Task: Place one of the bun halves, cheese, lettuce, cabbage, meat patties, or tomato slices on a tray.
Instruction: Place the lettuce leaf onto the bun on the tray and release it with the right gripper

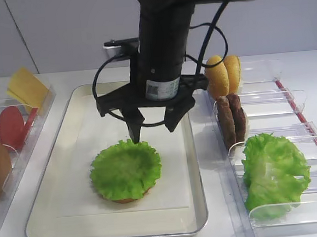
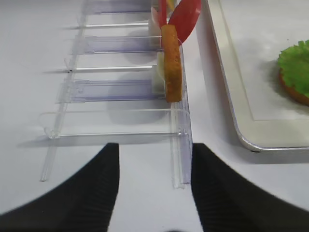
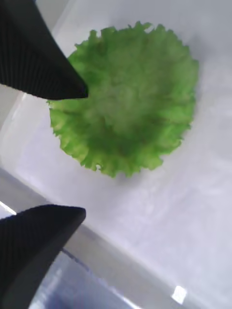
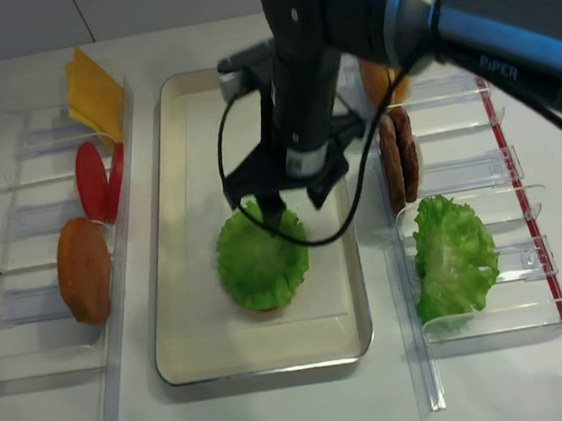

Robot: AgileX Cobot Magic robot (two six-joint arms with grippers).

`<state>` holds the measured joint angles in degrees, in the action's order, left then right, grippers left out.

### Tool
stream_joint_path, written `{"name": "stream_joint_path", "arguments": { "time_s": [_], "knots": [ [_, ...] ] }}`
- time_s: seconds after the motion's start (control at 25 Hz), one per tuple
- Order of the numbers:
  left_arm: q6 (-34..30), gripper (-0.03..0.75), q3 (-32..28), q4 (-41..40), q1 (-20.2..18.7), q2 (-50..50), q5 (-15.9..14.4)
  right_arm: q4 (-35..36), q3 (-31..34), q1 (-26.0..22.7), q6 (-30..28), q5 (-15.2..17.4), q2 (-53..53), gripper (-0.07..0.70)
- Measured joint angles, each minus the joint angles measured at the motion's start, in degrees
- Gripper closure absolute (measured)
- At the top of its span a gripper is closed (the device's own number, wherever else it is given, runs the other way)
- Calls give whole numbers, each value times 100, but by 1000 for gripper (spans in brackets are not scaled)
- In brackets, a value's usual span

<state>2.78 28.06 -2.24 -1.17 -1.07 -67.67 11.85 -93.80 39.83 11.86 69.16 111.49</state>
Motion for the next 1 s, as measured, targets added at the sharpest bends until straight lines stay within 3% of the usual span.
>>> {"name": "stream_joint_path", "arguments": {
  "time_s": [0.4,0.8,1.0],
  "knots": [
    [0,393,0,0,0,0,0,-326,-280,0,161,135,-304,152],
    [0,392,0,0,0,0,0,-1017,-280,0,114,185,-1345,165],
    [0,392,0,0,0,0,0,-1153,-280,-470,99,220,-1926,166]
  ]
}}
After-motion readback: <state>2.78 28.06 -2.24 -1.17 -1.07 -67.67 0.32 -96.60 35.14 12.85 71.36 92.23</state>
